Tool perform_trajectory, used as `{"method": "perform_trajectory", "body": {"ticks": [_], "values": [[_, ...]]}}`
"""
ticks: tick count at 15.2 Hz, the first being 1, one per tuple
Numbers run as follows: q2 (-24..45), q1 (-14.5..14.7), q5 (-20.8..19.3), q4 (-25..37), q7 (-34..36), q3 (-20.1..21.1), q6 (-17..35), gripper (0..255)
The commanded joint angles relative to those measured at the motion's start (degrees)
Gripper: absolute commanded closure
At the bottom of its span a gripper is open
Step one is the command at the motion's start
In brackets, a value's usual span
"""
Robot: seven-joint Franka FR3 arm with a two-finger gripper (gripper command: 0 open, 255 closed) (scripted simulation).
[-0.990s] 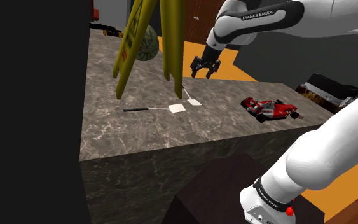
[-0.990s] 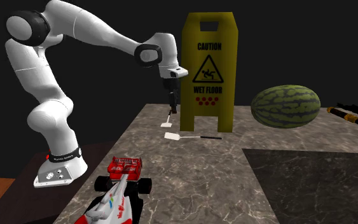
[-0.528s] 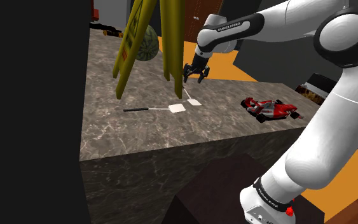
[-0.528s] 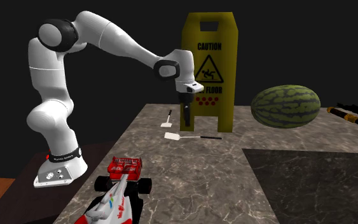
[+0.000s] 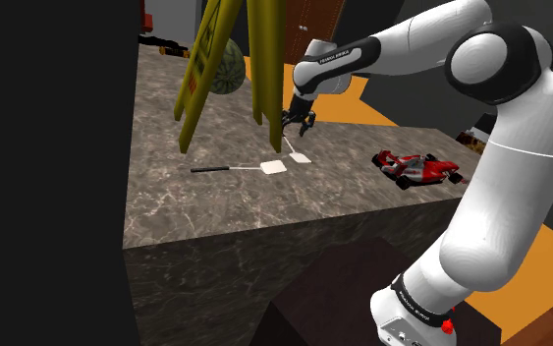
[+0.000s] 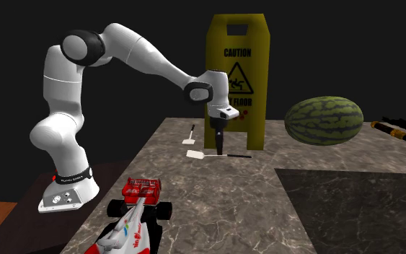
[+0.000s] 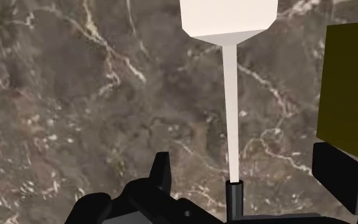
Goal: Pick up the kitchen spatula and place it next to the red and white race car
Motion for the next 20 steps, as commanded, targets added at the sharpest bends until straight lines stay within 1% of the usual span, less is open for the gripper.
{"method": "perform_trajectory", "body": {"ticks": [1,2,10,11,20], "values": [[0.86,0.03,0.17,-0.68,-0.08,0.13,1.37,0],[1.57,-0.01,0.32,-0.96,-0.17,0.17,2.35,0],[1.57,0.08,0.36,-0.96,-0.20,0.07,2.35,0],[1.63,0.05,0.39,-0.84,-0.24,0.07,2.29,255],[1.57,0.08,0.36,-0.96,-0.20,0.07,2.35,255]]}}
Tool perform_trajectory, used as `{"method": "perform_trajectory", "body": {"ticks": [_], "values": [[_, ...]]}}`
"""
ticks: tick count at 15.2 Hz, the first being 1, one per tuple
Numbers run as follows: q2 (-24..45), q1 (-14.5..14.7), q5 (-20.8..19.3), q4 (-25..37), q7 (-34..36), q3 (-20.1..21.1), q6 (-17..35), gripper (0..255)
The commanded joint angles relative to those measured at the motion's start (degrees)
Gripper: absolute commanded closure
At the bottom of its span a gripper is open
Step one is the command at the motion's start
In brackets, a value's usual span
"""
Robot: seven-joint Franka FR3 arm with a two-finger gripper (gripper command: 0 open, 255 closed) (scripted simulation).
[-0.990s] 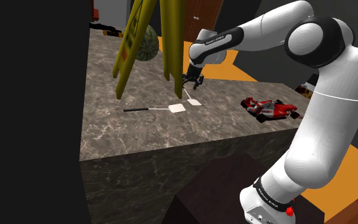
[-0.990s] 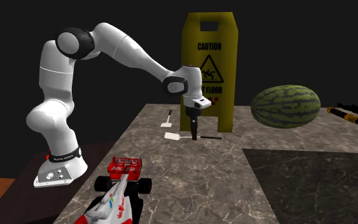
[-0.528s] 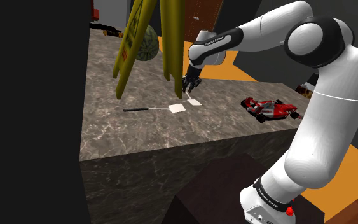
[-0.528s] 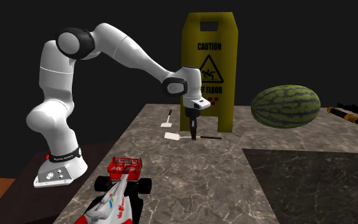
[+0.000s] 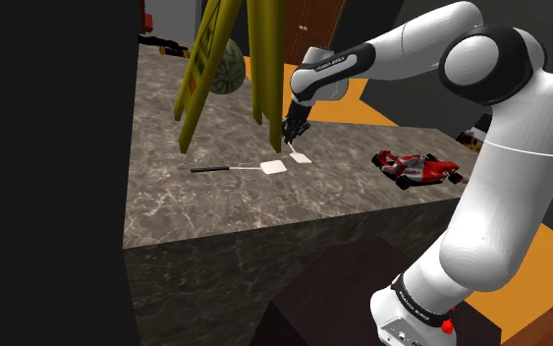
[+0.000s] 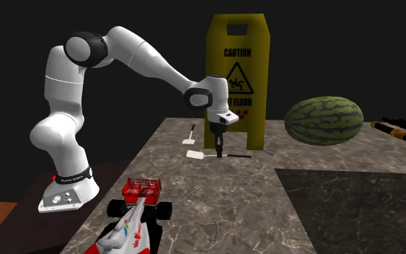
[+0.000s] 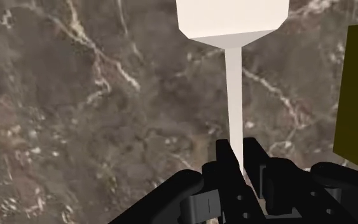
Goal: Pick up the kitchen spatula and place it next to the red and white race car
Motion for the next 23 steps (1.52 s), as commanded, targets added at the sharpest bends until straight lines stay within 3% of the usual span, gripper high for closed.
{"method": "perform_trajectory", "body": {"ticks": [1,23], "values": [[-0.34,0.08,-0.10,0.40,0.13,-0.01,-0.75,255],[-6.54,0.36,-1.34,9.42,0.83,-0.40,-15.90,255]]}}
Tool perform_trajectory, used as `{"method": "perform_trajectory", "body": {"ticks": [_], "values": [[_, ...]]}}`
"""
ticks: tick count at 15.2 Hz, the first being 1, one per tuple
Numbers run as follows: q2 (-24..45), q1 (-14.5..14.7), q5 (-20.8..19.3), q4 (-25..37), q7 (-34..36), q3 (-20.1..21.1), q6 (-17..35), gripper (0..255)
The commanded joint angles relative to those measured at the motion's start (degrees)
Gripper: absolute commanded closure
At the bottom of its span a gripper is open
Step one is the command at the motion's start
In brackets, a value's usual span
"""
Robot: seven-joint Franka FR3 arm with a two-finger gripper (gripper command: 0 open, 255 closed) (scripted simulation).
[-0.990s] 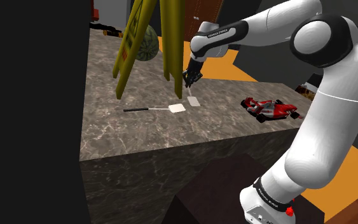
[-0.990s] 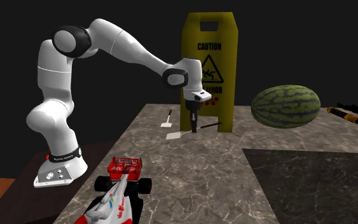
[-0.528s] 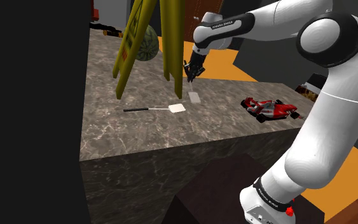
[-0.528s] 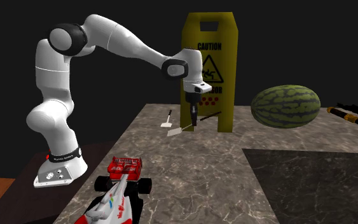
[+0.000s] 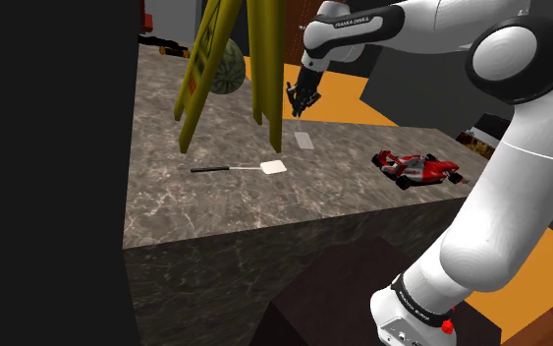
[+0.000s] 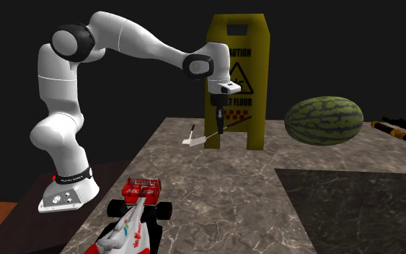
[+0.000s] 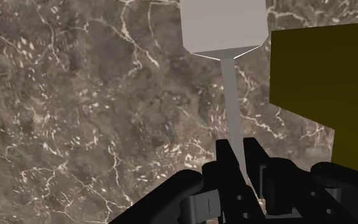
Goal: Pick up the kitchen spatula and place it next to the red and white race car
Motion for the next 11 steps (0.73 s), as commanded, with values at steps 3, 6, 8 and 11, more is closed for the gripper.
{"method": "perform_trajectory", "body": {"ticks": [3,6,8,11], "values": [[-0.62,-0.01,-0.12,2.25,0.03,-0.05,-2.88,255],[-0.95,-0.01,-0.18,4.13,0.06,-0.07,-5.09,255],[-1.11,-0.02,-0.21,5.47,0.07,-0.08,-6.58,255],[-4.00,-1.04,-0.43,2.20,-1.79,-0.90,-6.17,255]]}}
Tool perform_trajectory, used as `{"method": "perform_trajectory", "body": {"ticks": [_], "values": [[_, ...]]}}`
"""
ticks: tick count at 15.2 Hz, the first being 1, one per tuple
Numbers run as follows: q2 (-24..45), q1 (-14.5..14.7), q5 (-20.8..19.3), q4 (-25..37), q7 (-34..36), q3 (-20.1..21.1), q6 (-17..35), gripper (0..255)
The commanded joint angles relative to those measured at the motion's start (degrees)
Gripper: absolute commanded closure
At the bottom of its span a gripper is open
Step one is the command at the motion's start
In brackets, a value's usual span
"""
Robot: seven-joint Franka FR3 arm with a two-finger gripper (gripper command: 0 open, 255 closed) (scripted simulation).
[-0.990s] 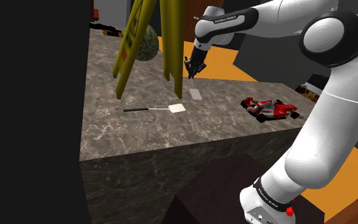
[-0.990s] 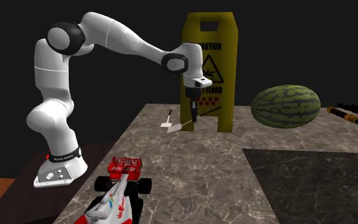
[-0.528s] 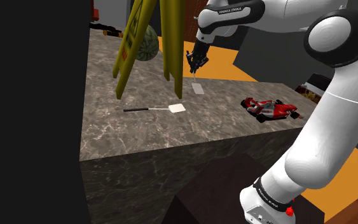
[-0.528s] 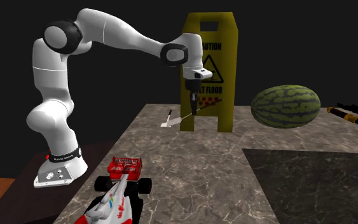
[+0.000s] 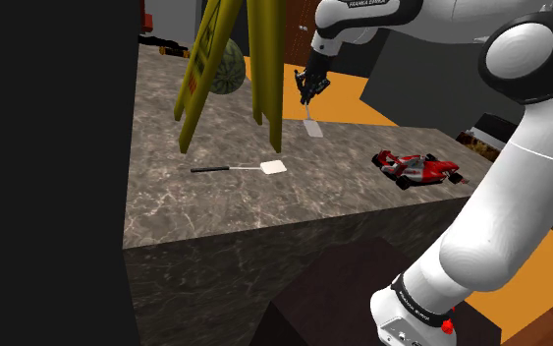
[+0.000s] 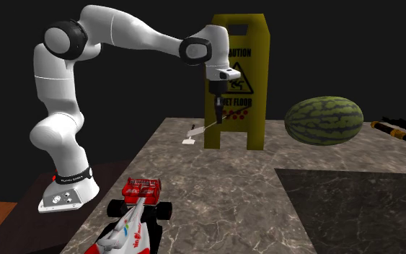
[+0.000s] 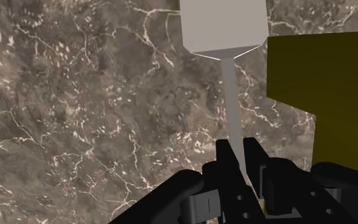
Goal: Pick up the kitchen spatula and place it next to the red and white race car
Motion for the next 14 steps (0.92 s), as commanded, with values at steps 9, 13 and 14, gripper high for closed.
{"method": "perform_trajectory", "body": {"ticks": [9,13,14], "values": [[-11.68,-5.31,-1.52,-14.40,-9.92,-4.95,2.94,255],[-15.21,-7.59,-2.40,-18.21,-14.35,-7.46,3.37,255],[-15.98,-8.17,-2.64,-18.99,-15.49,-8.12,3.43,255]]}}
